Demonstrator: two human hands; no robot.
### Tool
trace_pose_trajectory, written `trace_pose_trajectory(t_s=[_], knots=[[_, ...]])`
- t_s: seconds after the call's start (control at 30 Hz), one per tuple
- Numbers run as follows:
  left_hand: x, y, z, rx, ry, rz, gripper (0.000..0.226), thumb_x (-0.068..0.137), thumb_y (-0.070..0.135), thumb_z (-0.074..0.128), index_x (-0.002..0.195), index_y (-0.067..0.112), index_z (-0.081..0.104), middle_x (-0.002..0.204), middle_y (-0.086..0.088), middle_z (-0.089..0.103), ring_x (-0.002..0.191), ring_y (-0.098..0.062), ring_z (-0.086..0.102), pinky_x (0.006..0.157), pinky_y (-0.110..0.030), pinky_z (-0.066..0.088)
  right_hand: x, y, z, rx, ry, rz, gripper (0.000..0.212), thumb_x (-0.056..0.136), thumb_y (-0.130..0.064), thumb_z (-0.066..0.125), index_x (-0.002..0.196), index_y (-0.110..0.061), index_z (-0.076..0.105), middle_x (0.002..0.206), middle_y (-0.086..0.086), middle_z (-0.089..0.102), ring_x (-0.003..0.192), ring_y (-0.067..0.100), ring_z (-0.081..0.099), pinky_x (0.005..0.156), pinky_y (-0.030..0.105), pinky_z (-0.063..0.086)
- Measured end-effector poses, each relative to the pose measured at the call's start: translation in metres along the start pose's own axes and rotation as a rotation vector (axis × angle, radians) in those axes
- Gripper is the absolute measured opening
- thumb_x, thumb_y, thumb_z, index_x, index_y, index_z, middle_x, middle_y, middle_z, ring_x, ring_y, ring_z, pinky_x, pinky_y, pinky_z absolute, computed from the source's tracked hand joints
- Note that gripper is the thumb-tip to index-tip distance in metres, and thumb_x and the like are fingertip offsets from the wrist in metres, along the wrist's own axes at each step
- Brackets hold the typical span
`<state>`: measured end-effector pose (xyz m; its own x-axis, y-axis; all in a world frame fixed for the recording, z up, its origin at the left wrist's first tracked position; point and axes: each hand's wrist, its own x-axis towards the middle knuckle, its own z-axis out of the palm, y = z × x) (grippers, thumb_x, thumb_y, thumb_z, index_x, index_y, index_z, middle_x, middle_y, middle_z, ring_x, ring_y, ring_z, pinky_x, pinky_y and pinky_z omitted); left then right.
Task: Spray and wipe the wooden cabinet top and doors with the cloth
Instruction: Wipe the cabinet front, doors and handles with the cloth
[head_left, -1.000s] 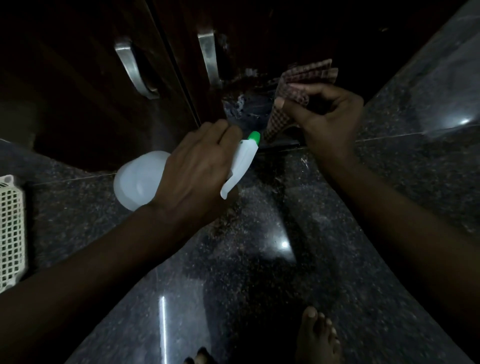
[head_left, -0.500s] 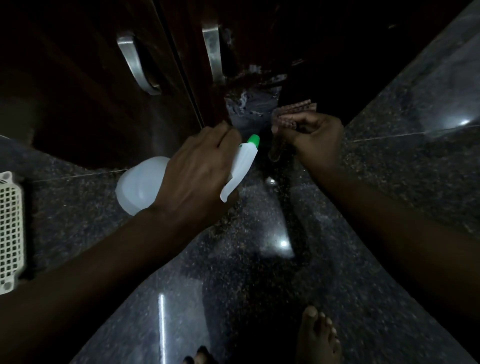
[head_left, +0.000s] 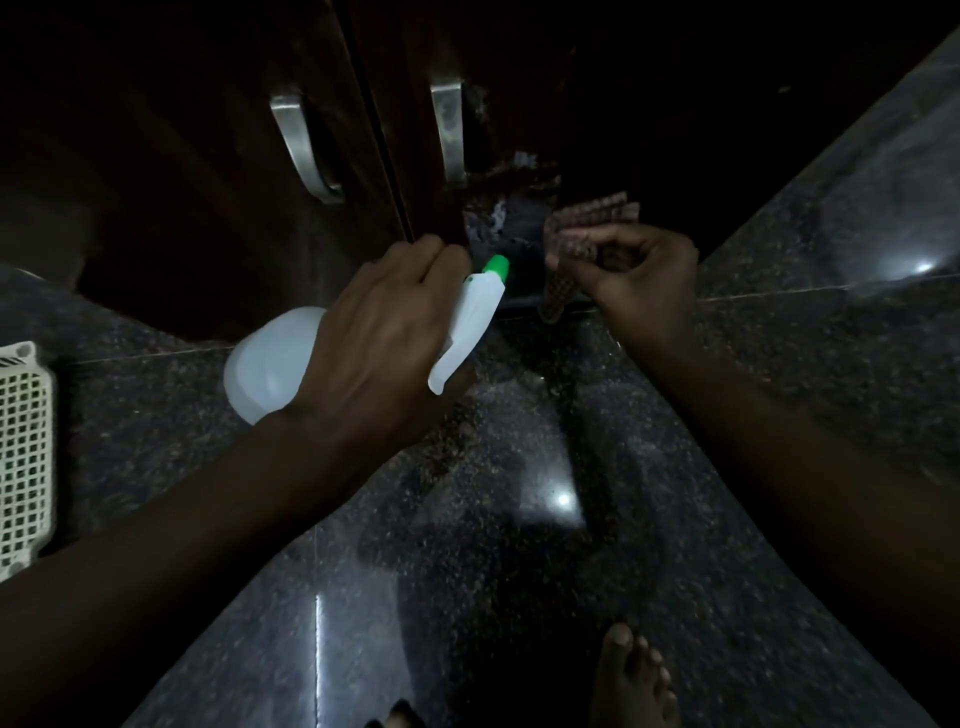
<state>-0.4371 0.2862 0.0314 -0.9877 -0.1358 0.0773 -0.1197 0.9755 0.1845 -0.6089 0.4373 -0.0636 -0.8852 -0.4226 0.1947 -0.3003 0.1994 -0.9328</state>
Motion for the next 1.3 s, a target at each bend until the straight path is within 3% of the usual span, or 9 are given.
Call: trace_pose_trajectory(t_s=[0.17,0.3,0.43,0.57,0.63,0.87,0.97,1.1,1.3], knots=[[-0.003,-0.006,0.001,-0.043,0.004,-0.02,0.033,0.073,0.025,0.034,0.099,0.009,0.05,0.089,0.002,0.039,0.077,-0.015,0.031,0.067,-0.028,0.02,-0.005,0.009,0.005,-0.087,-0.021,0.091,0.02,0.077,-0.02,0.087,0.095,-0.012,0.082,0.09,-0.004,0.078,0.085,0.008,0.075,0.076,0.037,0.063],[-0.001,-0.01,0.0,0.007,-0.013,-0.029,0.037,0.075,0.027,0.027,0.099,0.009,0.048,0.091,0.004,0.035,0.079,-0.015,0.029,0.068,-0.028,0.018,0.0,-0.028,0.01,-0.005,0.036,-0.033,0.022,0.079,-0.018,0.087,0.097,-0.008,0.08,0.094,-0.002,0.078,0.089,0.01,0.075,0.077,0.029,0.061],[0.001,-0.008,-0.005,-0.024,0.019,-0.043,0.035,0.074,0.026,0.028,0.097,0.01,0.048,0.09,0.003,0.034,0.077,-0.014,0.028,0.068,-0.028,0.017,0.007,-0.067,0.017,0.05,0.06,-0.184,0.023,0.084,-0.017,0.083,0.103,-0.005,0.077,0.1,0.006,0.077,0.097,0.017,0.075,0.083,0.033,0.061],[0.001,-0.009,-0.007,0.057,-0.024,-0.045,0.05,0.072,0.028,0.02,0.107,0.01,0.052,0.094,0.005,0.031,0.081,-0.014,0.026,0.07,-0.027,0.016,0.011,-0.077,0.019,0.052,0.047,-0.313,0.027,0.089,-0.013,0.077,0.112,0.001,0.073,0.109,0.011,0.075,0.105,0.021,0.073,0.088,0.03,0.058],[0.0,-0.011,-0.008,0.082,-0.042,-0.048,0.057,0.071,0.029,0.02,0.114,0.011,0.052,0.096,0.007,0.03,0.083,-0.013,0.025,0.07,-0.027,0.016,0.009,-0.066,0.021,0.009,0.013,-0.301,0.024,0.09,-0.014,0.078,0.11,-0.001,0.075,0.106,0.007,0.076,0.102,0.018,0.073,0.086,0.028,0.058],[-0.002,-0.011,-0.015,0.101,-0.045,-0.07,0.063,0.071,0.03,0.017,0.119,0.011,0.053,0.097,0.007,0.028,0.084,-0.012,0.024,0.071,-0.026,0.015,-0.005,-0.011,0.025,-0.16,-0.139,-0.073,0.018,0.088,-0.019,0.077,0.105,-0.015,0.08,0.102,-0.003,0.078,0.099,0.006,0.072,0.087,0.038,0.06],[-0.002,-0.012,-0.016,0.094,-0.042,-0.079,0.06,0.071,0.031,0.018,0.115,0.01,0.053,0.096,0.007,0.027,0.083,-0.012,0.023,0.07,-0.026,0.014,-0.004,-0.024,0.025,-0.098,-0.08,-0.062,0.016,0.087,-0.02,0.078,0.102,-0.014,0.081,0.098,-0.005,0.078,0.094,0.006,0.073,0.085,0.036,0.061],[0.0,-0.014,-0.019,0.092,-0.035,-0.075,0.062,0.071,0.032,0.018,0.118,0.009,0.053,0.097,0.007,0.027,0.084,-0.011,0.023,0.07,-0.027,0.014,0.005,-0.067,0.022,-0.013,0.028,-0.148,0.018,0.086,-0.017,0.08,0.101,-0.007,0.079,0.091,-0.008,0.075,0.087,-0.002,0.071,0.076,0.022,0.057],[-0.001,-0.016,-0.026,0.091,-0.029,-0.07,0.063,0.07,0.033,0.02,0.118,0.008,0.051,0.099,0.007,0.025,0.087,-0.011,0.021,0.073,-0.026,0.014,0.014,-0.115,0.024,0.006,0.055,-0.328,0.025,0.09,-0.016,0.076,0.11,-0.001,0.075,0.106,0.007,0.076,0.103,0.015,0.073,0.086,0.03,0.06]])
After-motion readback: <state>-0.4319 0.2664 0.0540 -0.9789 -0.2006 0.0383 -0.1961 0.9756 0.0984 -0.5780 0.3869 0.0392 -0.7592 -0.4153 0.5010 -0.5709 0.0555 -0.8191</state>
